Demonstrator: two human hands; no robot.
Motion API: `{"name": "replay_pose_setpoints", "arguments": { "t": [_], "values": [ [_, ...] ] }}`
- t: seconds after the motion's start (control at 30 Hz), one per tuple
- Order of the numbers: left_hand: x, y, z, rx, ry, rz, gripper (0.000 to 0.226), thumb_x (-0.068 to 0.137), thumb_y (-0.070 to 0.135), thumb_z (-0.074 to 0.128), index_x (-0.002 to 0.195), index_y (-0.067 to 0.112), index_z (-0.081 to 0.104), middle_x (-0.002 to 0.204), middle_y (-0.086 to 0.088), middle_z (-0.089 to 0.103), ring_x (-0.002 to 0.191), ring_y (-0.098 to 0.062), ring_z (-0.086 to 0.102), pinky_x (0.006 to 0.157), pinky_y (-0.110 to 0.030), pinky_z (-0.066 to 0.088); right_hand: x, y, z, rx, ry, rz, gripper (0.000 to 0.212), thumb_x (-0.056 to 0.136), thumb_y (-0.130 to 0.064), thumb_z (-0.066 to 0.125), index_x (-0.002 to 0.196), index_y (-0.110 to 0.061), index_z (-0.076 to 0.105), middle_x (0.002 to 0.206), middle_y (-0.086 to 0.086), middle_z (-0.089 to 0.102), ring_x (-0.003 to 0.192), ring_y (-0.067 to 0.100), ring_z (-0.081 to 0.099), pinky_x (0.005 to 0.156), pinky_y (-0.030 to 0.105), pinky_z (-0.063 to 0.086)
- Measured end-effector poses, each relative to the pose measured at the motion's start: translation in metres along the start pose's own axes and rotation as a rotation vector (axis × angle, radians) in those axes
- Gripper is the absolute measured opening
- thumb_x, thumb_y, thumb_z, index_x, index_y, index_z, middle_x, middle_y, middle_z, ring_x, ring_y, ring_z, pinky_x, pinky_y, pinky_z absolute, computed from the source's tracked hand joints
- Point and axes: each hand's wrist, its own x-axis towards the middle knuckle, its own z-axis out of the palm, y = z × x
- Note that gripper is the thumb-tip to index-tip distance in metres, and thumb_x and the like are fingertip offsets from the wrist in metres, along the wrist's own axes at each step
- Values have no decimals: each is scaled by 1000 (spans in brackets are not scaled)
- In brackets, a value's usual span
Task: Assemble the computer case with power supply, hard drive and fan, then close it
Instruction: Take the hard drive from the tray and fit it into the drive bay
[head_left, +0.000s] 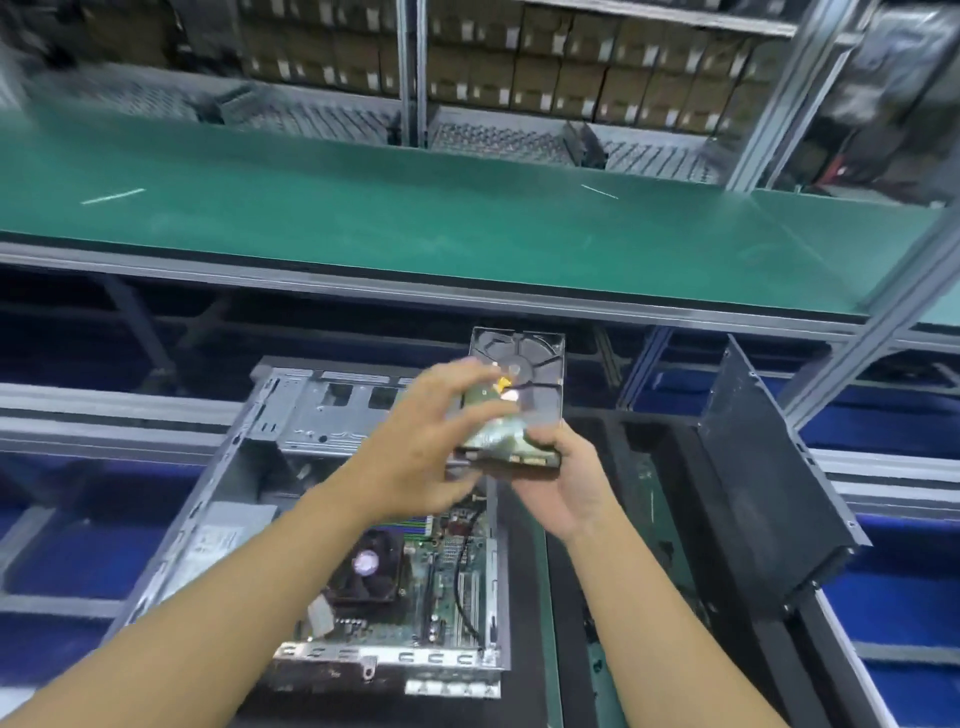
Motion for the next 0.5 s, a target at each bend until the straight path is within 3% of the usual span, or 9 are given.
{"name": "replay_pose_setpoints", "arguments": {
  "t": [0.07, 0.1, 0.17, 0.23, 0.37, 0.43, 0.5],
  "values": [
    [-31, -15, -5, -222, -69, -327, 83, 78, 39, 68, 150, 38, 28, 161, 10, 17, 147, -14, 23, 115, -41, 27, 1, 16, 6, 43, 59, 7, 73, 69, 5, 57, 141, -2, 48, 137, 32, 57, 114, 47, 59, 97, 62, 49],
    [-42, -21, -5, -416, -92, -507, 85, 79, 45, 67, 150, 46, 20, 159, 17, 17, 144, -7, 26, 113, -39, 30, 1, 23, 9, 75, 82, 32, 85, 65, 6, 57, 148, 0, 40, 142, 34, 53, 119, 48, 56, 95, 60, 50],
    [-56, -30, -1, -802, -79, -751, 73, 83, 48, 64, 145, 47, 26, 150, 20, 34, 133, 2, 42, 112, -38, 39, 3, 36, 16, 90, 119, 77, 98, 58, 3, 61, 151, 7, 31, 146, 35, 47, 122, 48, 53, 95, 56, 50],
    [-62, -35, 6, -1027, -57, -827, 58, 89, 47, 63, 141, 40, 39, 144, 14, 48, 124, 0, 54, 108, -38, 46, 3, 46, 22, 65, 138, 101, 87, 60, 0, 60, 143, 14, 37, 139, 33, 53, 117, 46, 53, 97, 53, 51],
    [-58, -31, 16, -1232, 41, -962, 47, 83, 56, 70, 124, 40, 53, 128, 5, 65, 111, -11, 66, 90, -29, 55, 4, 63, 21, 54, 181, 123, 72, 68, 0, 53, 140, 8, 45, 124, 30, 60, 104, 43, 61, 82, 49, 58],
    [-56, -29, 20, -1265, 112, -1078, 29, 86, 39, 72, 111, 36, 58, 111, 4, 73, 96, -7, 71, 76, -22, 56, 1, 74, 20, 31, 221, 158, 68, 70, 1, 53, 138, 5, 48, 120, 28, 63, 103, 43, 61, 87, 52, 56],
    [-61, -28, 25, -1283, 76, -1176, 17, 91, 22, 69, 108, 21, 64, 101, -2, 76, 86, -15, 72, 75, -31, 58, -4, 88, 19, -9, 273, 202, 66, 70, 0, 55, 136, 3, 49, 115, 27, 64, 99, 43, 61, 85, 53, 58]
  ]
}}
